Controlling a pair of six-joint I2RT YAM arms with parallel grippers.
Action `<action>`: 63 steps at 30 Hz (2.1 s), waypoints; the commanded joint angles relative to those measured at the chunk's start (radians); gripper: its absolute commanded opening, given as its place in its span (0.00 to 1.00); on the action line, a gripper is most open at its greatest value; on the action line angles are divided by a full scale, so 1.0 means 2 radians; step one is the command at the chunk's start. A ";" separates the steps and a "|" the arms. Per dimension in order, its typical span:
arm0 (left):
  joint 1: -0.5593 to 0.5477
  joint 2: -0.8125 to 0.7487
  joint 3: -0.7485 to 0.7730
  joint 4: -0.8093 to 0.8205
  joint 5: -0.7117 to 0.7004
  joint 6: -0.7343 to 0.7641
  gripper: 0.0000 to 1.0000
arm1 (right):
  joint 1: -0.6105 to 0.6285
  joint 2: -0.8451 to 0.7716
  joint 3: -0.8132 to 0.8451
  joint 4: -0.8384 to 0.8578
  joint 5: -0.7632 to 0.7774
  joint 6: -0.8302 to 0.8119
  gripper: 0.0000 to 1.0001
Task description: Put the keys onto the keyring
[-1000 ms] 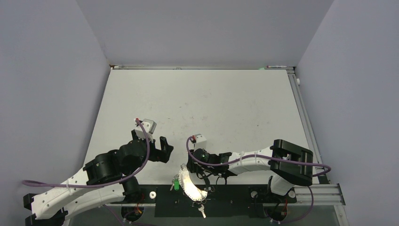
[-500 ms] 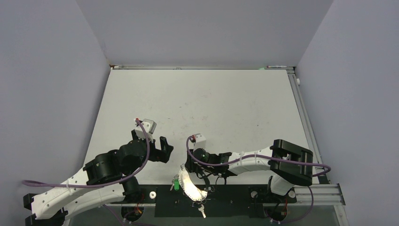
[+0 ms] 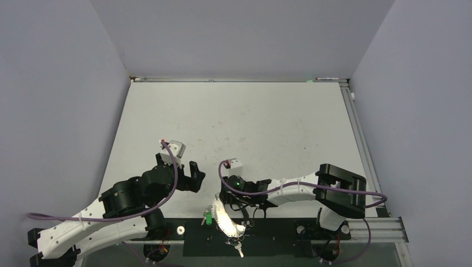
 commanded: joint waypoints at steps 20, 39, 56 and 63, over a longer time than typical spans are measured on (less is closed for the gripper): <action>-0.002 0.001 0.007 0.002 -0.009 0.005 0.88 | 0.007 0.028 0.033 0.000 0.016 -0.021 0.28; -0.002 0.001 0.007 0.001 -0.010 0.003 0.88 | 0.016 0.068 0.035 0.038 0.030 -0.057 0.21; -0.002 -0.001 0.006 0.005 -0.004 0.004 0.88 | 0.016 -0.039 -0.044 0.136 -0.022 -0.111 0.05; -0.001 -0.014 0.004 0.019 0.007 0.009 0.88 | 0.016 -0.103 -0.063 0.139 -0.045 -0.138 0.05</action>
